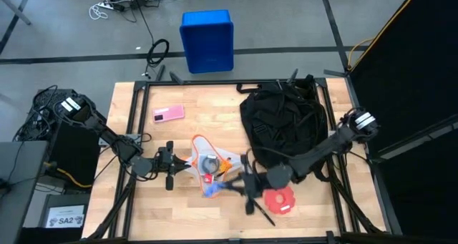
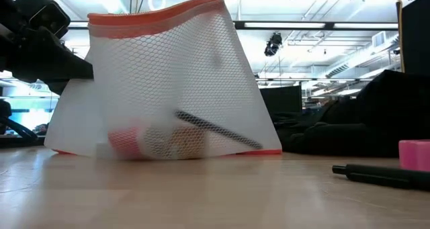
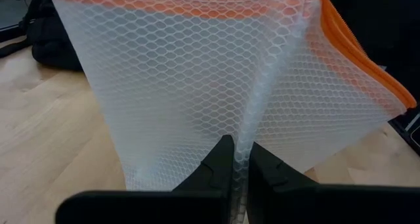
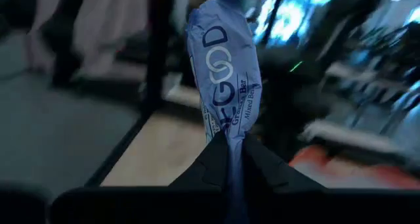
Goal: Unpack backpack
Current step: Put the chocolate bar into the zip bag, then put the pen into the zip bag, then put the medicine organizer into the zip bag
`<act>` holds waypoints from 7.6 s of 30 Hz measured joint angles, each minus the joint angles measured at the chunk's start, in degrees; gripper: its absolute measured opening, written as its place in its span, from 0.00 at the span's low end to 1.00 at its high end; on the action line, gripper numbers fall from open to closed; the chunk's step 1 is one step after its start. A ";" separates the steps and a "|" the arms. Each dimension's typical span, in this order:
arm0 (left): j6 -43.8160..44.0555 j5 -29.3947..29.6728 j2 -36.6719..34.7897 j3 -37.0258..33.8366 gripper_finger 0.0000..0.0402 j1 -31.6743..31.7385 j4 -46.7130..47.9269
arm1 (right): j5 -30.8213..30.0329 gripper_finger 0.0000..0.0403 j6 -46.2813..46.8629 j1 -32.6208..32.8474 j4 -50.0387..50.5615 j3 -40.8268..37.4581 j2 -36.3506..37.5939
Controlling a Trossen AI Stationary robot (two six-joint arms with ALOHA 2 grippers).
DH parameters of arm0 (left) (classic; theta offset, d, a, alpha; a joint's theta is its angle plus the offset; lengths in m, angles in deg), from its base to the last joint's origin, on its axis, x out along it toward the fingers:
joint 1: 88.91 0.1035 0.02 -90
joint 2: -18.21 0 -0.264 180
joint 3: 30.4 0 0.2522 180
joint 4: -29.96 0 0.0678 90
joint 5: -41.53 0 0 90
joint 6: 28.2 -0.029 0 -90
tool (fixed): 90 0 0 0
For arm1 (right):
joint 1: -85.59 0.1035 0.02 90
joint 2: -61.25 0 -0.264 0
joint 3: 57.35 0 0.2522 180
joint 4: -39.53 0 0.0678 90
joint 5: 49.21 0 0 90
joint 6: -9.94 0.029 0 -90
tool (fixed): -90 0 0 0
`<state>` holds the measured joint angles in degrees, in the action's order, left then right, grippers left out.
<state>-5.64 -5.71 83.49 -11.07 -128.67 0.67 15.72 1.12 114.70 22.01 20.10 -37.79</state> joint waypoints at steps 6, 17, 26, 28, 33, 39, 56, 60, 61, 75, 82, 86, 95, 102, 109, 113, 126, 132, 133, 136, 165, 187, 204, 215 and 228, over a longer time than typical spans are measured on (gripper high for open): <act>0.00 0.00 0.00 0.00 0.00 0.00 0.56 | 4.04 0.01 4.55 -7.96 1.31 0.01 -0.33; 0.22 0.00 0.00 0.00 0.00 0.00 0.98 | 11.80 0.38 9.22 -14.03 4.55 0.01 -0.32; 0.24 -0.31 0.00 0.00 0.00 0.00 1.03 | 11.33 0.65 7.47 -9.72 10.69 0.06 7.35; 0.24 -0.33 0.00 0.00 0.00 0.02 1.07 | 11.36 0.66 9.28 -7.38 15.94 0.06 9.38; 0.24 -0.37 0.00 0.00 0.00 0.00 1.15 | 10.21 0.64 19.31 -0.76 29.78 0.08 9.54; 0.44 -0.42 0.00 0.00 0.00 0.01 0.46 | 7.26 0.57 38.41 5.93 41.86 0.06 1.86; 1.73 -0.39 0.00 0.00 0.00 0.01 0.78 | 13.09 0.54 56.22 5.11 51.94 0.56 -13.49; 1.73 -0.39 0.00 0.00 0.00 0.02 0.73 | 12.11 0.37 53.53 4.35 53.55 0.54 -13.33; 1.73 -0.39 0.00 0.00 0.00 0.02 0.73 | 12.16 0.31 52.55 4.03 53.78 0.50 -13.33; 1.73 -0.39 0.02 0.00 0.00 0.00 0.93 | 10.98 0.02 38.90 1.44 55.29 3.25 -10.60; 1.73 -0.39 0.02 0.00 0.00 0.01 0.94 | 4.46 0.02 22.03 1.03 48.03 14.13 -6.45; 1.61 -0.39 0.02 0.00 0.00 0.00 0.93 | 3.73 0.02 7.04 0.15 29.20 17.61 -5.87; 0.48 -0.39 0.02 0.00 0.00 0.02 0.87 | 11.28 0.03 2.50 -8.07 16.32 17.59 -6.64; 0.24 -0.40 0.02 0.00 0.00 0.00 0.76 | 17.61 0.11 6.23 -13.48 12.45 17.52 -10.52; 0.22 -0.46 0.02 0.00 0.00 0.02 0.95 | 19.86 0.04 5.48 -15.14 12.87 17.52 -10.51; 0.18 -0.56 0.02 0.00 0.00 0.02 1.00 | 20.43 0.03 4.56 -15.38 11.16 17.54 -10.43; 0.19 -1.05 0.02 0.00 0.00 0.01 0.97 | 24.85 0.06 4.27 -15.33 3.72 17.70 -9.41; 0.20 -1.07 0.02 0.00 0.00 0.00 0.76 | 23.74 0.12 8.47 -17.28 14.69 17.58 -10.76; 0.20 -1.07 0.02 0.00 0.00 0.00 0.73 | 23.69 0.12 9.07 -17.65 15.79 17.64 -10.67; 0.20 -1.07 0.02 0.00 0.00 0.02 0.60 | 23.54 0.13 8.92 -18.24 17.93 17.65 -10.65; 0.61 -1.07 0.02 0.00 0.00 0.00 0.21 | 16.81 0.33 60.43 9.02 99.06 12.36 4.11; 0.81 -1.07 0.02 0.00 0.00 0.00 0.12 | 24.22 0.80 85.45 20.01 66.93 -15.56 4.45; 1.69 -1.05 0.02 0.00 0.00 0.02 0.31 | 15.16 0.39 65.76 16.11 64.41 -7.32 3.93; 1.82 -1.07 0.00 0.02 0.00 0.00 0.71 | 13.14 0.39 30.15 10.61 45.23 10.14 4.50; 1.27 -1.07 0.02 0.02 0.00 0.00 0.60 | 40.61 0.39 12.10 -10.43 14.15 9.64 3.17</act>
<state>-4.36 -6.78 83.51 -11.05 -128.67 1.27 56.32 13.23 104.27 36.16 29.73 -34.62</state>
